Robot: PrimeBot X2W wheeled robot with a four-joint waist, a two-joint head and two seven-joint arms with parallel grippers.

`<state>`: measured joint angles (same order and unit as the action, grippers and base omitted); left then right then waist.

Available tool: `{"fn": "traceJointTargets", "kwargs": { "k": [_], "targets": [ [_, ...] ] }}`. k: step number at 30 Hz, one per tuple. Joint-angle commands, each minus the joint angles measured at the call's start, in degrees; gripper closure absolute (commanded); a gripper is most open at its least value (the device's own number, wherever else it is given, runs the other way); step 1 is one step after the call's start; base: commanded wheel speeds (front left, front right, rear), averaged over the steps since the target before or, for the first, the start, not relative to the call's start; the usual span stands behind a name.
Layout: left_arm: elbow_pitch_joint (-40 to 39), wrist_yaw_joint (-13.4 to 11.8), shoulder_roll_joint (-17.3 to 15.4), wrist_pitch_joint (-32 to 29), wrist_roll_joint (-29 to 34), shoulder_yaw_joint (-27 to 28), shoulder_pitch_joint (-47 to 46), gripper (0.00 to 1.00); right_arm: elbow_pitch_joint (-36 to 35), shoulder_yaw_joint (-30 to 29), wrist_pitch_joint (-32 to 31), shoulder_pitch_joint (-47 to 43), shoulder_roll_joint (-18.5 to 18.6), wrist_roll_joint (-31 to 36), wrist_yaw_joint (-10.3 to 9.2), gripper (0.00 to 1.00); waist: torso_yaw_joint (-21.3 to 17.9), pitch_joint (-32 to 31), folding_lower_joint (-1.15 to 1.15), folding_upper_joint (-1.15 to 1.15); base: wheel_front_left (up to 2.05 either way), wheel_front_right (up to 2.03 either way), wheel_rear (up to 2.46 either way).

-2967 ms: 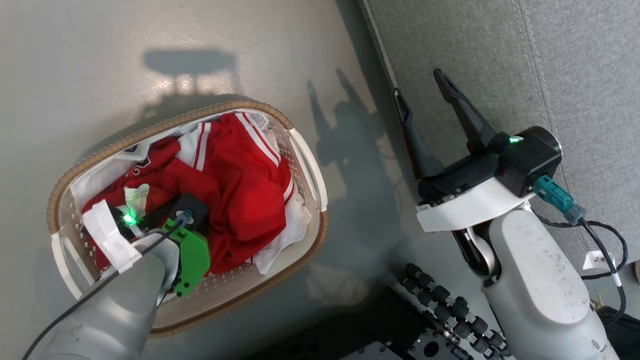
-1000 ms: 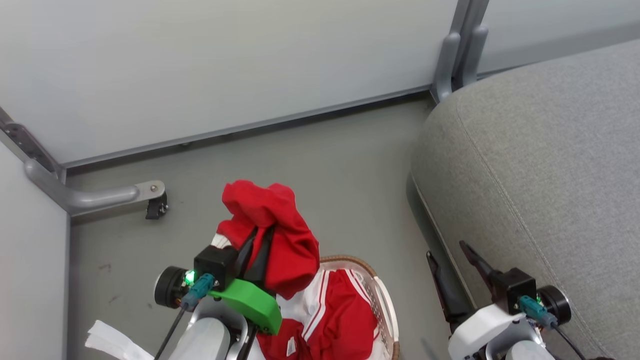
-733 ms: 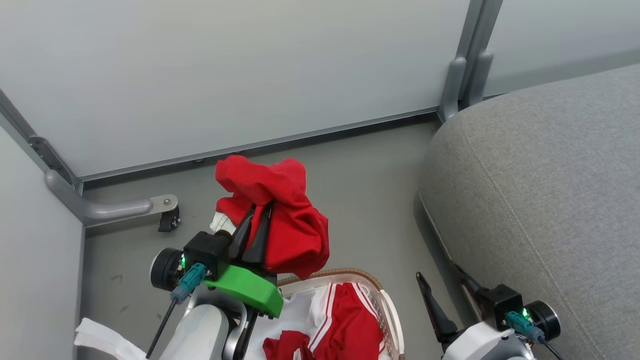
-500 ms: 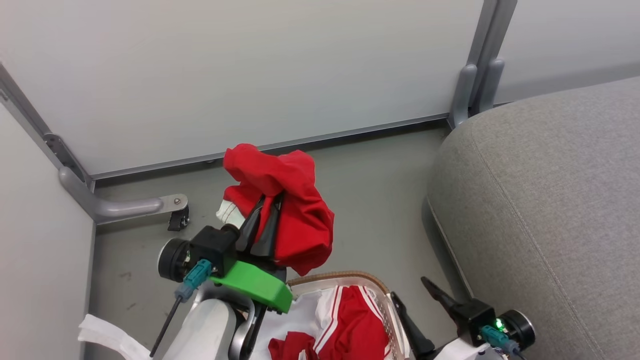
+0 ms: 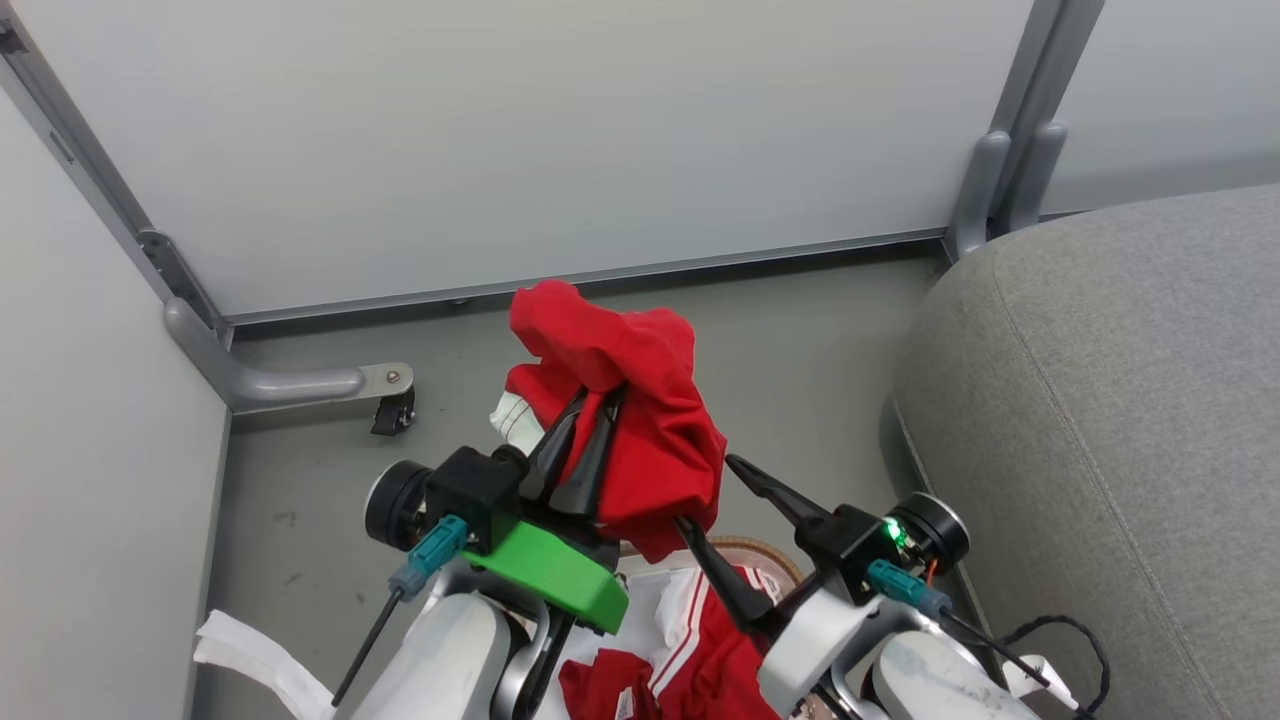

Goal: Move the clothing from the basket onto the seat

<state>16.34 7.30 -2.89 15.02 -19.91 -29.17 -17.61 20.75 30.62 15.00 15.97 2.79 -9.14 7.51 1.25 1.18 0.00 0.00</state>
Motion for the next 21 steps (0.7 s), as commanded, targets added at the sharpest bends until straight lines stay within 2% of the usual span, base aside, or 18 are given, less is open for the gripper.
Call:
{"fn": "traceJointTargets", "kwargs": {
  "k": [1,8,10,11,21],
  "targets": [
    [-0.28,0.24,-0.08,0.23,-0.27,-0.36,-0.79,1.00,0.37,0.19,0.27,1.23,0.28,-0.49,-0.04,0.00,0.69,0.20,0.00,0.00,0.00,0.00,0.00],
    [-0.42,0.26,-0.06,0.23,-2.25,-3.13,-1.00,1.00,3.00,1.92,0.27,5.43,0.25,-1.06,-0.04,0.00,2.55,0.90,0.00,0.00,0.00,0.00,0.00],
    [-0.67,0.27,-0.06,0.23,-2.73,-3.54,-1.12,1.00,3.48,2.27,0.27,6.29,0.26,-1.26,-0.04,0.79,2.88,1.17,0.00,0.00,0.00,0.00,0.00],
    [-0.60,0.27,-0.06,0.23,-2.87,-3.68,-1.10,1.00,3.76,2.63,0.27,6.54,0.23,-1.35,-0.04,1.00,3.00,1.25,0.00,0.00,0.00,0.00,0.00],
    [-0.25,0.30,-0.07,0.23,-2.54,-3.47,-1.13,1.00,4.06,1.71,0.27,6.62,0.27,-2.13,-0.04,1.00,2.62,1.83,0.00,0.00,0.00,0.00,0.00]
  ]
}}
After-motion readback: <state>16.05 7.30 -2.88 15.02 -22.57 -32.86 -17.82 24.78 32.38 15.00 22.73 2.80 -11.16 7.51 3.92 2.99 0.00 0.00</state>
